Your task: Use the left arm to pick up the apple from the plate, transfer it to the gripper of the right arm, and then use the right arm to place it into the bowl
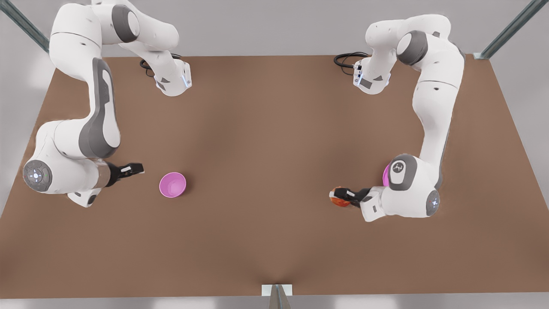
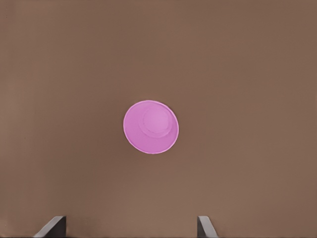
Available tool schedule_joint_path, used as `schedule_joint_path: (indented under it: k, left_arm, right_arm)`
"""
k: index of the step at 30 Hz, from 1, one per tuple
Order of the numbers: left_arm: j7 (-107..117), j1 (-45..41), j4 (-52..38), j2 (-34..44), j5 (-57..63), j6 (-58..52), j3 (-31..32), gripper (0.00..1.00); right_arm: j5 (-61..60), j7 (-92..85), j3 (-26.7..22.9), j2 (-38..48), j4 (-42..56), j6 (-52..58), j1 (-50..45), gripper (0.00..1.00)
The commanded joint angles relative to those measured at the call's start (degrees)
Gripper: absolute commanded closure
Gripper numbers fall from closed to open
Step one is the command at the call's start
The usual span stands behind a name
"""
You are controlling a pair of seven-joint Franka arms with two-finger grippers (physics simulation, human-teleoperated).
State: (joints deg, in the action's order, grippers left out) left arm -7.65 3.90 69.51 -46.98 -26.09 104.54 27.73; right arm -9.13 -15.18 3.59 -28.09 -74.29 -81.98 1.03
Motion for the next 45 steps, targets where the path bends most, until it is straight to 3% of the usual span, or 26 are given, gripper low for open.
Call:
schedule_joint_path:
  k: [1,3,6,10,15,17,24,34,45]
  left_arm:
    - [28.5,0.1,-2.9,-5.0,-17.4,-9.2,6.4,0.22]
    - [27.6,-1.9,-3.1,-7.2,-23.9,-3.0,6.9,0.22]
    - [19.2,-3.0,-4.6,-10.6,-31.6,1.9,7.8,0.22]
    - [9.8,-5.3,-7.5,-14.4,-31.9,1.5,7.9,0.22]
    - [-7.9,-6.9,-7.9,-15.4,-31.2,5.7,7.5,0.23]
    - [-10.1,-6.9,-7.9,-15.4,-30.8,5.8,7.1,0.23]
    - [-7.3,-7.3,-7.9,-15.2,-30.9,9.5,7.1,0.23]
    - [-7.0,-7.3,-7.9,-15.2,-31.0,9.5,7.2,0.23]
    - [-6.2,-7.4,-8.1,-15.4,-31.2,10.3,7.2,0.23]
  right_arm:
    - [-19.5,-22.0,1.0,-4.4,0.5,-1.7,0.1,0.00]
    - [-26.4,-28.7,1.1,-10.3,3.6,-2.0,0.4,0.00]
    - [-32.2,-42.9,8.4,-16.0,5.8,-14.7,1.3,0.00]
    - [-36.0,-61.0,19.2,-23.1,6.1,-26.1,1.3,0.00]
    - [-36.7,-67.3,27.0,-25.6,5.5,-31.2,1.2,0.00]
    - [-37.1,-67.9,28.0,-25.6,5.0,-31.2,1.2,0.00]
    - [-40.5,-70.8,31.5,-25.8,1.7,-47.5,0.9,0.00]
    - [-51.2,-80.2,36.1,-26.1,-0.4,-47.2,2.6,0.00]
    - [-54.7,-85.4,37.3,-26.3,-2.4,-47.5,2.2,0.00]
